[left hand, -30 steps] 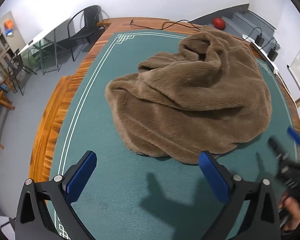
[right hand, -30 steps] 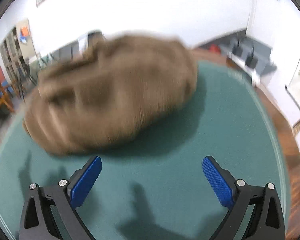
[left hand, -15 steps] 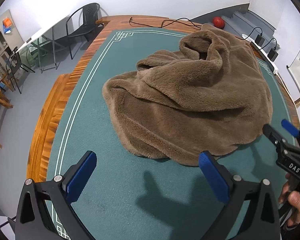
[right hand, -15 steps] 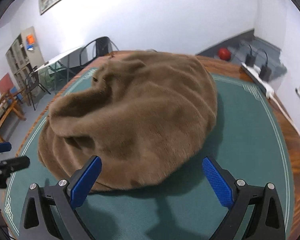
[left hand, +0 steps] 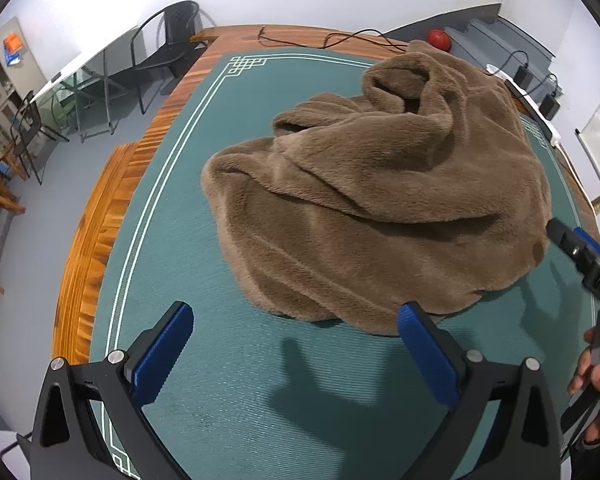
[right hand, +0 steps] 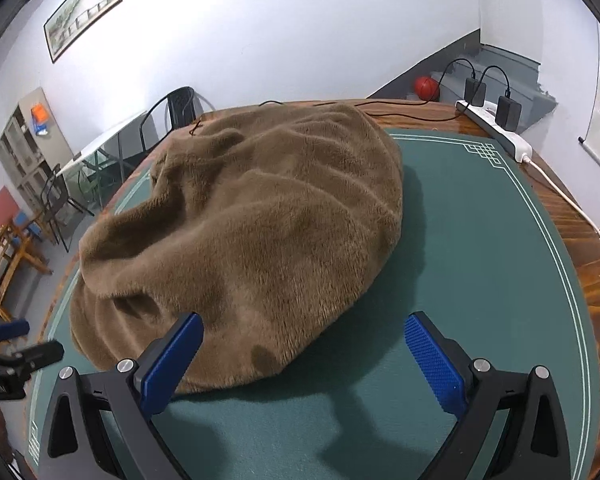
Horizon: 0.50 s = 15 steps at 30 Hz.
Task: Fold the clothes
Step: 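Move the right gripper onto the brown fleece pile and grasp a fold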
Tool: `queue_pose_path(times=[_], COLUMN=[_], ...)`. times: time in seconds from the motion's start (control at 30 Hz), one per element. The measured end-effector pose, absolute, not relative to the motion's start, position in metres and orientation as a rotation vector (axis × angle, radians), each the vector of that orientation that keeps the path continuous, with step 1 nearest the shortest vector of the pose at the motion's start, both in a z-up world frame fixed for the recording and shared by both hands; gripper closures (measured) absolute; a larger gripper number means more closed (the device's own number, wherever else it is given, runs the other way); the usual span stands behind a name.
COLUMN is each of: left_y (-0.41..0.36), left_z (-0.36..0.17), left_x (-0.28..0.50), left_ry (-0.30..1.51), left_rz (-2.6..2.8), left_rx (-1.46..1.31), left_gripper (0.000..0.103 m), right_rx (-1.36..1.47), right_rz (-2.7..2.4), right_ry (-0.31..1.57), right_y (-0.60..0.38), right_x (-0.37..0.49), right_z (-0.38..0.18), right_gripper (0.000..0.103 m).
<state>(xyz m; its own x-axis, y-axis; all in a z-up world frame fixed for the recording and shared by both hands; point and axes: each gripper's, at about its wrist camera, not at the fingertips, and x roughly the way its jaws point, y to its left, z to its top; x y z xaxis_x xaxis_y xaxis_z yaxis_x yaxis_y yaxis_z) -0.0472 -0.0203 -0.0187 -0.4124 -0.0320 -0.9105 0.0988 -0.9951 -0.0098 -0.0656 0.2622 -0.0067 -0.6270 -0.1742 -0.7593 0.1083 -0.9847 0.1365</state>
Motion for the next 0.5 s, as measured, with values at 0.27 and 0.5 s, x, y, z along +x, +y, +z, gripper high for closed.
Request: queue_pose_path(times=[0.27,0.5], left_y=[-0.024,-0.028], left_z=[-0.017,-0.01], left_x=[-0.048,-0.059], left_ry=[0.099,0.101], left_rz=[-2.586,-2.607], left_rx=[1.654,1.613], left_gripper=[0.001,0.001], right_rx=[1.292,1.247], right_rz=[-2.672,-2.658], right_ry=[-0.16,-0.156], right_y=[0.253,0.235], right_x=[-0.095,-0.12], right_z=[-0.005,0.009], right_gripper=[0.001,0.001])
